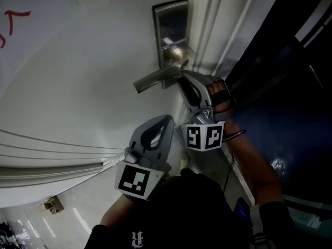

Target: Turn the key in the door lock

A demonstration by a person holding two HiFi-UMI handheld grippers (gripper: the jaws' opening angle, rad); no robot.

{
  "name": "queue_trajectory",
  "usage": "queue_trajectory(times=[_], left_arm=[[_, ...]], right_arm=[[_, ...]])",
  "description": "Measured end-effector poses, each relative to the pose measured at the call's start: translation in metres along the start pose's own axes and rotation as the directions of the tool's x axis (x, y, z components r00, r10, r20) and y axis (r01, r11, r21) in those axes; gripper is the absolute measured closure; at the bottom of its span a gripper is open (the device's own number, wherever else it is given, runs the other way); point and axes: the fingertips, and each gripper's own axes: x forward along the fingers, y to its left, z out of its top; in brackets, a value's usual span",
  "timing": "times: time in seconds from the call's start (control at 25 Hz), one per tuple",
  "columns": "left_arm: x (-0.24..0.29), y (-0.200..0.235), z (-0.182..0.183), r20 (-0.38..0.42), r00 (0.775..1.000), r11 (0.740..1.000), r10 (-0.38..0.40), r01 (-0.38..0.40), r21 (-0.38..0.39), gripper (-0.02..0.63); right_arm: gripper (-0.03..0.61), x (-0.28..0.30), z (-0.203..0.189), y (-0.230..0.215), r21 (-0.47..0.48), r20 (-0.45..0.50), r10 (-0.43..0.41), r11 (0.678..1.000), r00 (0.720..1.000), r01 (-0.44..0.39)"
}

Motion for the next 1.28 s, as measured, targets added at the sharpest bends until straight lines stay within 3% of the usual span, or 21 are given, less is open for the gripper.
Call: queue_trajectory(times=[0.2, 0.32, 0.52, 0.6, 0.68, 0.8, 0.92, 1.12, 1.28], left_arm=[[0.003, 0.009, 0.001, -0.003, 1.0, 1.0, 0.029, -0.029, -0.001, 0.606], [0.003, 0.014, -0.001, -0.007, 0.999, 0.999, 0.035, -0.035, -0.003, 0.606], [0.003, 0.016, -0.003, -0.009, 1.0, 1.0, 0.026, -0.026, 0.0, 0.606], [0.003, 0.016, -0.003, -0.01, 1.0, 1.0, 0.02, -0.02, 0.003, 0.606], [0.003, 0.015, -0.004, -0.012, 1.0, 1.0, 0.014, -0.013, 0.007, 0.606], [0.002, 0.014, -0.004, -0.014, 1.0, 1.0, 0.006, -0.006, 0.012, 0.606], [0.001, 0.013, -0.003, -0.018, 1.0, 1.0, 0.004, -0.004, 0.013, 0.606], [-0.001, 0.011, -0.003, -0.02, 1.0, 1.0, 0.0, 0.0, 0.016, 0.606], [-0.002, 0.01, -0.004, -0.021, 1.0, 1.0, 0.0, 0.0, 0.019, 0.606]], right_arm=[[0.494, 0.015, -0.002, 0.003, -0.04, -0.005, -0.023, 0.999, 1.0, 0.023], [0.522, 0.017, -0.002, 0.002, 0.005, -0.021, -0.035, 0.999, 0.999, 0.035], [0.555, 0.017, -0.003, 0.001, 0.238, -0.043, -0.007, 0.971, 0.999, 0.017], [0.555, 0.018, -0.004, 0.0, 0.36, -0.047, 0.013, 0.933, 0.999, 0.004], [0.555, 0.018, -0.004, -0.002, 0.49, -0.044, 0.032, 0.872, 0.999, -0.007], [0.555, 0.018, -0.006, -0.004, 0.678, -0.025, 0.061, 0.734, 0.998, -0.028], [0.555, 0.017, -0.009, -0.005, 0.837, 0.017, 0.087, 0.544, 0.996, -0.062], [0.555, 0.018, -0.015, -0.004, 0.984, 0.124, 0.112, 0.117, 0.986, -0.137], [0.555, 0.018, -0.019, -0.002, 0.94, 0.226, 0.094, -0.28, 0.97, -0.192]])
